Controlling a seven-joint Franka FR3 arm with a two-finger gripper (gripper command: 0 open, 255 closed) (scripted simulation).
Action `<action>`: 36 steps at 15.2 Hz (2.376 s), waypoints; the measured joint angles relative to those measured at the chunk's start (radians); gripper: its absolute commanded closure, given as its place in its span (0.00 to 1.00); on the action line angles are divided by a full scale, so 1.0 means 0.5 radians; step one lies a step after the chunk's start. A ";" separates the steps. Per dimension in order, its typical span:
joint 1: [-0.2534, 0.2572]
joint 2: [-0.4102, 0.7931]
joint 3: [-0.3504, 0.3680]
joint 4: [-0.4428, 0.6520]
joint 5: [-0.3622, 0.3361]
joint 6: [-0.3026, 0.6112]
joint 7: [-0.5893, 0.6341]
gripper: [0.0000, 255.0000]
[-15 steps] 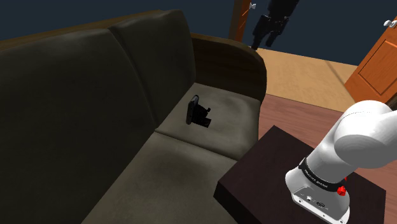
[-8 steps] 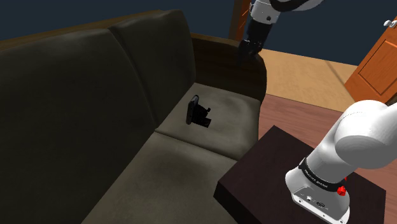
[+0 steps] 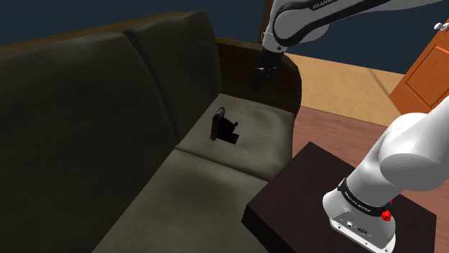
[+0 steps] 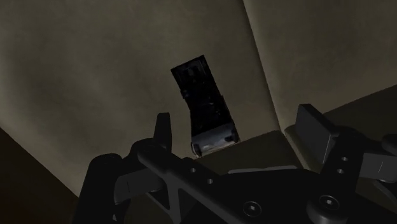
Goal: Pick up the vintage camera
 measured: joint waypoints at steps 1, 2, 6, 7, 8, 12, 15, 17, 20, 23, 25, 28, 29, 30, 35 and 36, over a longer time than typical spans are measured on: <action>0.003 0.087 -0.010 0.028 0.004 0.050 -0.030 0.00; 0.009 0.163 -0.010 0.040 0.009 0.101 -0.046 0.00; 0.026 0.458 -0.013 0.137 0.031 0.254 -0.127 0.00; 0.027 0.536 -0.013 0.163 0.038 0.295 -0.150 0.00; 0.033 0.617 -0.008 0.196 0.045 0.332 -0.162 0.00; 0.030 0.916 0.002 0.317 0.064 0.464 -0.244 0.00; 0.023 1.147 0.018 0.437 0.073 0.543 -0.297 0.00; 0.022 1.303 0.031 0.530 0.075 0.584 -0.320 0.00; 0.022 1.559 0.052 0.719 0.072 0.619 -0.347 0.00; 0.009 1.748 0.064 0.857 0.064 0.644 -0.383 0.00; -0.001 1.814 0.067 0.886 0.066 0.678 -0.395 0.00; -0.001 1.889 0.073 0.917 0.069 0.722 -0.392 0.00; -0.002 1.917 0.075 0.927 0.071 0.740 -0.391 0.00; -0.001 1.932 0.076 0.932 0.072 0.749 -0.389 0.00; -0.005 1.951 0.078 0.942 0.073 0.756 -0.392 1.00; -0.004 1.951 0.078 0.942 0.074 0.756 -0.392 1.00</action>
